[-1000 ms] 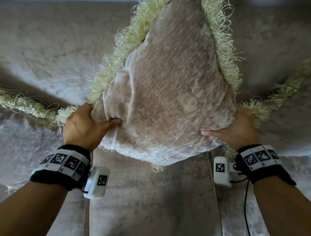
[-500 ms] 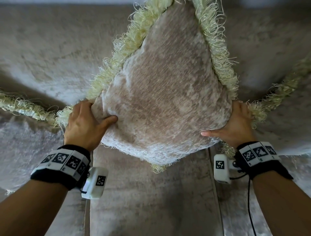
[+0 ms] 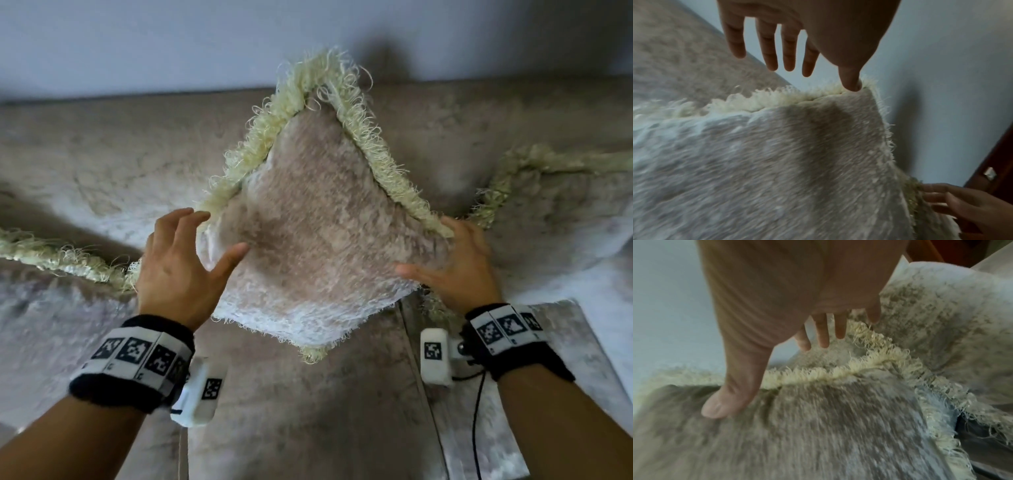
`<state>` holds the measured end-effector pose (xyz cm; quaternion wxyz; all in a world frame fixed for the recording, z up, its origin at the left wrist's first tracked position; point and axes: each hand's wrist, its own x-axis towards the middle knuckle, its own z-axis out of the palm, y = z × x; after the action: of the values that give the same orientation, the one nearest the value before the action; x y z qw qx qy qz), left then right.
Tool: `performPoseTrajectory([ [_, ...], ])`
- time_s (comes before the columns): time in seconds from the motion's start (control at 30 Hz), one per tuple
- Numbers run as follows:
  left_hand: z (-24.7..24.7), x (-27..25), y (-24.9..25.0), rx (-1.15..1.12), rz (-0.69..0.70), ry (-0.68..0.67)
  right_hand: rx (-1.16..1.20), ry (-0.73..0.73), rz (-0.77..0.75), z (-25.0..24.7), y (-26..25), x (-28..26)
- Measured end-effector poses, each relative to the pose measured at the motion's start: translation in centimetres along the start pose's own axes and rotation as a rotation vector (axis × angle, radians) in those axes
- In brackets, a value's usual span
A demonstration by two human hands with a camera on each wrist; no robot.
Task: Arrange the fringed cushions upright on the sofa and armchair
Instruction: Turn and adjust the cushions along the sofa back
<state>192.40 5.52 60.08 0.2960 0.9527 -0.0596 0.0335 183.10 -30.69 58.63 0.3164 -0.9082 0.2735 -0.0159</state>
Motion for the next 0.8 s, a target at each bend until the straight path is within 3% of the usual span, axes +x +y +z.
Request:
performPoseTrajectory([
  [0.43, -4.5, -2.9, 13.1, -0.159, 0.258, -0.01, -0.03, 0.189, 0.037, -14.6, -1.8, -10.0],
  [0.8, -3.6, -8.8, 25.3, -0.088, 0.245, 0.119, 0.037, 0.188, -0.145, -23.9, 3.8, -8.8],
])
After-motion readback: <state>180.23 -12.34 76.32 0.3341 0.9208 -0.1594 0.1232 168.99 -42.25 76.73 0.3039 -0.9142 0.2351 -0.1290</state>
